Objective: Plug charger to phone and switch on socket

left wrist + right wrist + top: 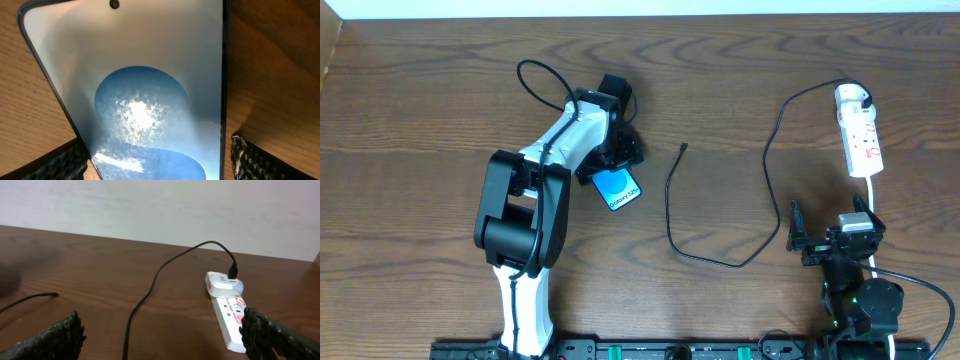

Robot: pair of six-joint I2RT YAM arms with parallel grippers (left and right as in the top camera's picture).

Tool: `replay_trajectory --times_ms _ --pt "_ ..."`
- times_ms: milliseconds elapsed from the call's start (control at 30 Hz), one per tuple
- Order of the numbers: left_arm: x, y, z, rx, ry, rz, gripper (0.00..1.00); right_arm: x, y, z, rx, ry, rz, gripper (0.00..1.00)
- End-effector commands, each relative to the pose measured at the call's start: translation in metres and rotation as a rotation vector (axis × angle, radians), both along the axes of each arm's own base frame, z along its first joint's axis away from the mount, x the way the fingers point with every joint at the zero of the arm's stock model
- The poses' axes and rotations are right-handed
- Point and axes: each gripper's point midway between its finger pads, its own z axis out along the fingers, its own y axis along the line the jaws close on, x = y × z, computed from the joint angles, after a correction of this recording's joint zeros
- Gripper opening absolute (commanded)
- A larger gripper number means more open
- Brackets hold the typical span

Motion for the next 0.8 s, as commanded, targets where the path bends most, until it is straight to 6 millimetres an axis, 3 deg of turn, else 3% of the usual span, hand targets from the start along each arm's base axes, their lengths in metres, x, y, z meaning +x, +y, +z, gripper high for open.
replay_trajectory --times_ms 0,233,533,667,767 --pt "-0.026 0.019 -0.037 0.084 0.098 0.011 0.89 0.0 -0.001 -0.003 0.011 0.012 -0.006 0.99" --pt "-0.008 0.017 -0.041 0.078 0.02 -0.027 0.82 0.0 -0.001 -0.003 0.01 0.013 -0.006 0.99" --pt "0.009 0.0 -0.041 -0.009 -0.049 -0.306 0.83 0.0 -0.001 -0.003 0.01 0.013 -0.006 0.99" --pt "0.009 0.002 -0.041 0.0 -0.047 -0.291 0.84 0.0 -0.001 -0.003 0.01 0.013 -0.006 0.99" --pt "0.01 0.01 -0.041 0.034 -0.049 -0.21 0.92 0.0 -0.001 -0.003 0.011 0.013 -0.006 0.99"
